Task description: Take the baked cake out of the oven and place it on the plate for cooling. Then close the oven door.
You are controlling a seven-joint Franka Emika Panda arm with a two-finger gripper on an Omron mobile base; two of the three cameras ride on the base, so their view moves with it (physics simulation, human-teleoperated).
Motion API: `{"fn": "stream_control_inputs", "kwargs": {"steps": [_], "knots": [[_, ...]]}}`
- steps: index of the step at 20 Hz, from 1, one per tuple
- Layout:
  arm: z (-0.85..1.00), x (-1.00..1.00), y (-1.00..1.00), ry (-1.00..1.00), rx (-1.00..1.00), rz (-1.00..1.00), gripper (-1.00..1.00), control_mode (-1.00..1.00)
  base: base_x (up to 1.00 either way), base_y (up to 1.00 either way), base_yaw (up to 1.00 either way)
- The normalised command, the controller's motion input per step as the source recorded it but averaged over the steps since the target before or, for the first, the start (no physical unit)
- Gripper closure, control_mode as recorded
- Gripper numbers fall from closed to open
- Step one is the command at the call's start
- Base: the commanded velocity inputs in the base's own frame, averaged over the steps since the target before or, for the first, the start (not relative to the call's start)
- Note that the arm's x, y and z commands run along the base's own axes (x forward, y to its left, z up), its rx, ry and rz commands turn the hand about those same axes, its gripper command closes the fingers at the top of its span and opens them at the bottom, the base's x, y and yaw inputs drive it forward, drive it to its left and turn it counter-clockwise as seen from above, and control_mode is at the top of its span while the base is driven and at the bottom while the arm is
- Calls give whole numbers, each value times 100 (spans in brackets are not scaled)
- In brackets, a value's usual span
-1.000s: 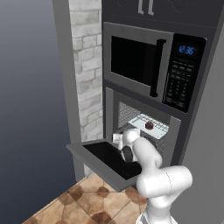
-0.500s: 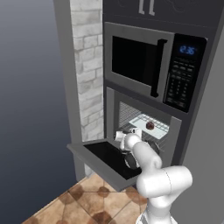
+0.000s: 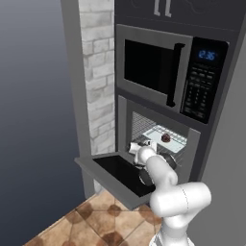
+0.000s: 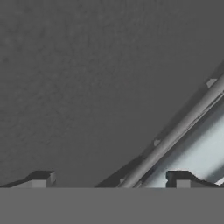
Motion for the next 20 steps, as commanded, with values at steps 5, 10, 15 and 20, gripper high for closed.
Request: {"fn": "stream_control_inputs", "kwargs": {"steps": [5,10,15,20], "knots": [[-35,0,-22,0,0,0,100,-100,0,0,0],[-49,0,-2,14,5,0,100,-100,0,0,0],[-55,-6,8,28,9,0,100,-100,0,0,0],[-59,-35,36,31,8,0,100,-100,0,0,0]]}}
